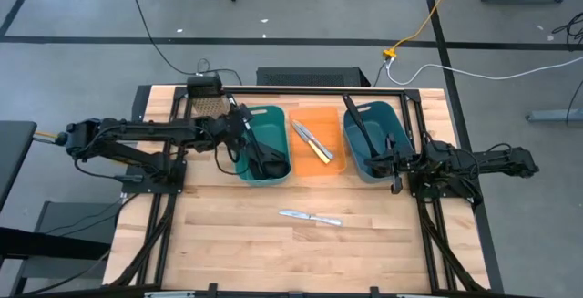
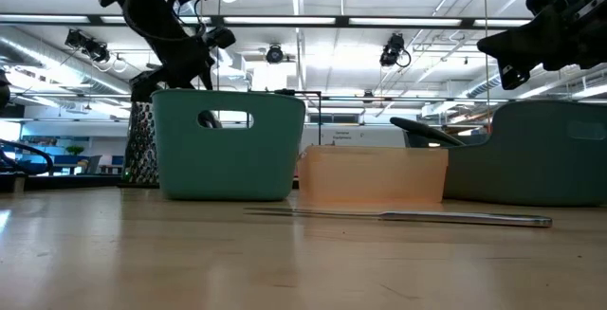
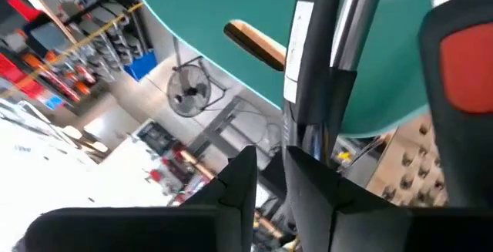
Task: Pick & Place Kitchen Items
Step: Adjust the dark green bin on the table
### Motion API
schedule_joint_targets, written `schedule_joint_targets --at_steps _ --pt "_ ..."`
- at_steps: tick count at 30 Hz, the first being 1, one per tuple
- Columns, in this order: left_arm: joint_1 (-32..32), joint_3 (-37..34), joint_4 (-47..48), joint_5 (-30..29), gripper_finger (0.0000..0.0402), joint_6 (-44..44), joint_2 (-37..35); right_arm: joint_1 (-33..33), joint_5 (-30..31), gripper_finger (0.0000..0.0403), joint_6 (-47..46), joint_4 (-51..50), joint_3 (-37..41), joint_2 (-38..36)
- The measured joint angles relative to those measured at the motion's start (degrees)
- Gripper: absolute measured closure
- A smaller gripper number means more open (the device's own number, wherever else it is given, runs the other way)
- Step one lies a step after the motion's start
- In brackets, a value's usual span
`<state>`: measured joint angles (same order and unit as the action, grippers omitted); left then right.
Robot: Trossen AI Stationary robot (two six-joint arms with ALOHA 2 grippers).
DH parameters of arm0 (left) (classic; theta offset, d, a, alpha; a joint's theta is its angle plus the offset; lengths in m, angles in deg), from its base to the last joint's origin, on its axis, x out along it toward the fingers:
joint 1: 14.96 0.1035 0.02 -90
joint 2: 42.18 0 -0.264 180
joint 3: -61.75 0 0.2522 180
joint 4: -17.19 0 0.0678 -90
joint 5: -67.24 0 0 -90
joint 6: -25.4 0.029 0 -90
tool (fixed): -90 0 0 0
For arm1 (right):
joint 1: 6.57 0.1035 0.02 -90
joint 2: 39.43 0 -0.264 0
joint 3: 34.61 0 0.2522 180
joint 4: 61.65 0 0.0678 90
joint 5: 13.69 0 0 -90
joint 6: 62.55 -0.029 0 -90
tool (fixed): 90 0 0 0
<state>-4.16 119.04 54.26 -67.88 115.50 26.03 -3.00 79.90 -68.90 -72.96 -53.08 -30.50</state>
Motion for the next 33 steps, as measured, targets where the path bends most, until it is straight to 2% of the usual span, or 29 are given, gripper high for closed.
schedule_joint_targets --at_steps 5,10,13,18,21,25,28,30,33 --pt "-5.1 0.5 0.9 -1.2 0.0326 -0.3 -0.8 0.0 0.0 0.0385 0.0 0.0 0.0 0.0" --pt "-13.3 7.4 8.5 -2.9 0.0331 -9.7 -3.2 0.0 0.0 0.0385 0.0 -0.1 0.0 0.0" --pt "-18.0 14.7 16.2 0.4 0.0341 -23.2 -6.0 0.0 0.0 0.0385 0.0 -0.1 0.0 0.0" --pt "-20.2 27.0 29.0 17.8 0.0383 -52.3 -11.2 0.0 0.0 0.0385 0.3 -0.1 0.0 0.0" --pt "-20.2 29.7 33.1 21.5 0.0394 -65.3 -14.7 0.0 0.0 0.0385 0.4 0.1 0.0 0.0" --pt "-19.9 28.1 35.9 24.9 0.0395 -77.8 -21.2 0.0 0.0 0.0385 0.6 0.3 0.0 0.0" --pt "-19.9 23.0 34.8 27.1 0.0397 -87.6 -27.4 0.0 0.0 0.0385 0.8 0.4 0.0 0.0" --pt "-19.9 17.6 31.3 29.7 0.0395 -92.9 -32.3 0.0 0.0 0.0385 0.8 0.5 0.0 0.0" --pt "-20.1 7.8 20.4 35.8 0.0397 -96.7 -39.7 0.0 0.0 0.0385 1.0 0.5 0.0 0.0"
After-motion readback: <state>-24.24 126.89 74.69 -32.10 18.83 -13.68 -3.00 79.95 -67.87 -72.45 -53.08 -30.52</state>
